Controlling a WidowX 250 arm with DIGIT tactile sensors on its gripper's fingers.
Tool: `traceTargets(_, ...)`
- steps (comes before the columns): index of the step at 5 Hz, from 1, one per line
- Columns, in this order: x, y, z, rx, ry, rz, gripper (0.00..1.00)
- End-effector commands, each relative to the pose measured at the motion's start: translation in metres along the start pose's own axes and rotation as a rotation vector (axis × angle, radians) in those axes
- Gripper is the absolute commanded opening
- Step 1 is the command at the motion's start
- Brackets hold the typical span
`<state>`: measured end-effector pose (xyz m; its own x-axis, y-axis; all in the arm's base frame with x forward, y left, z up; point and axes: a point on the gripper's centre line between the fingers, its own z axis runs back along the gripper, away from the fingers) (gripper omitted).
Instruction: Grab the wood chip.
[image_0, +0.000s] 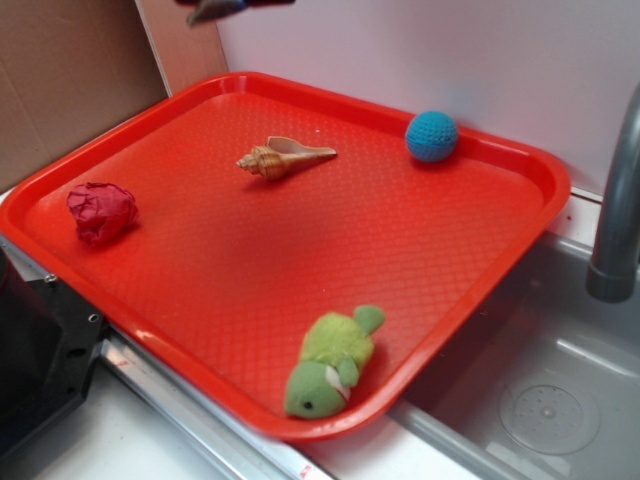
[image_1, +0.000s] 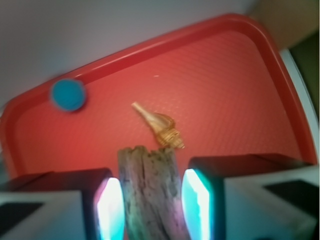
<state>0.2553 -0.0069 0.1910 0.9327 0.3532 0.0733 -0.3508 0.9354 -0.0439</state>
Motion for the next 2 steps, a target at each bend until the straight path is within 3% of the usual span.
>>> traceTargets(1, -0.0139, 0.0282, 0.0241, 0.033, -0.102, -0.052, 0.0)
traceTargets(2, -0.0129, 0.0324, 0.0217, 0.028, -0.099, -0.067, 0.0)
